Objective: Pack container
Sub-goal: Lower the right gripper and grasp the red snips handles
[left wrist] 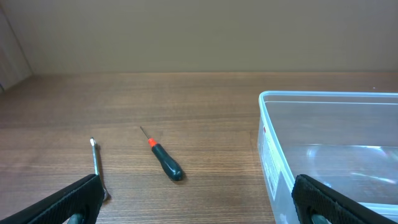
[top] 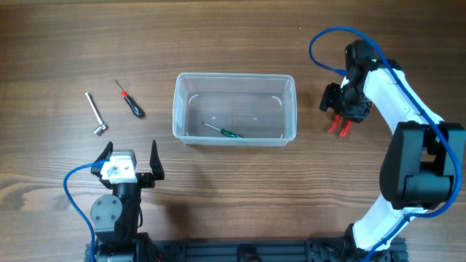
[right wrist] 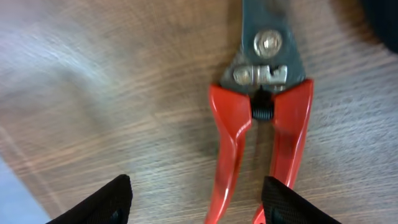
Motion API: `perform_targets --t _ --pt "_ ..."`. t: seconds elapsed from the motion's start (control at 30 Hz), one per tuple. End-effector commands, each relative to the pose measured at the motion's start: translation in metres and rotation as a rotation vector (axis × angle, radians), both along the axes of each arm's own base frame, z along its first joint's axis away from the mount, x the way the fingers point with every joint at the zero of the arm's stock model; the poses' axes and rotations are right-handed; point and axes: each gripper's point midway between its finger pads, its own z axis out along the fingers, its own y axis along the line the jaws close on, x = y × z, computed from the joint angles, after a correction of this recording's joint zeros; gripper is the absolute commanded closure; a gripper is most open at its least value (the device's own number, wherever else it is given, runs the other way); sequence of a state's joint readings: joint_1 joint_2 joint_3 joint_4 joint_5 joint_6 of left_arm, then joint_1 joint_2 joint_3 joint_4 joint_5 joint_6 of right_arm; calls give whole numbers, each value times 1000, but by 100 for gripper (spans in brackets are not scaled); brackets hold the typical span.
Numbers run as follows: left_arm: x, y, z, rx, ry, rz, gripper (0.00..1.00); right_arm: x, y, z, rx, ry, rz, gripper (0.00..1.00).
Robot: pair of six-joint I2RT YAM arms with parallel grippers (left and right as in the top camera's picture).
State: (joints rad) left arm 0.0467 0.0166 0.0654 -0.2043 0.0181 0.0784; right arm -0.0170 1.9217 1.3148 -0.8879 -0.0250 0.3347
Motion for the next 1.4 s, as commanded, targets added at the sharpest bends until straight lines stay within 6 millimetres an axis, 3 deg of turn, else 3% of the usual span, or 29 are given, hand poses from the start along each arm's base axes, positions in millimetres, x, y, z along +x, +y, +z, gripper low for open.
perform_targets --t 0.0,0.4,0.8,0.97,1.13,1.37 --pt "0 -4 -1 20 0 -24 0 -10 1 -19 12 48 17 33" --pt "0 -4 -1 20 0 -24 0 -16 3 -52 29 95 40 32" --pt "0 -4 -1 20 0 -24 0 -6 2 -52 85 52 66 33" --pt "0 -4 -1 20 0 -24 0 -12 -6 -52 88 72 44 47" --pt "0 -4 -1 20 0 -24 0 -13 -7 -52 88 76 48 52" --pt "0 -4 -1 20 0 -24 0 -15 -7 -52 87 82 96 72"
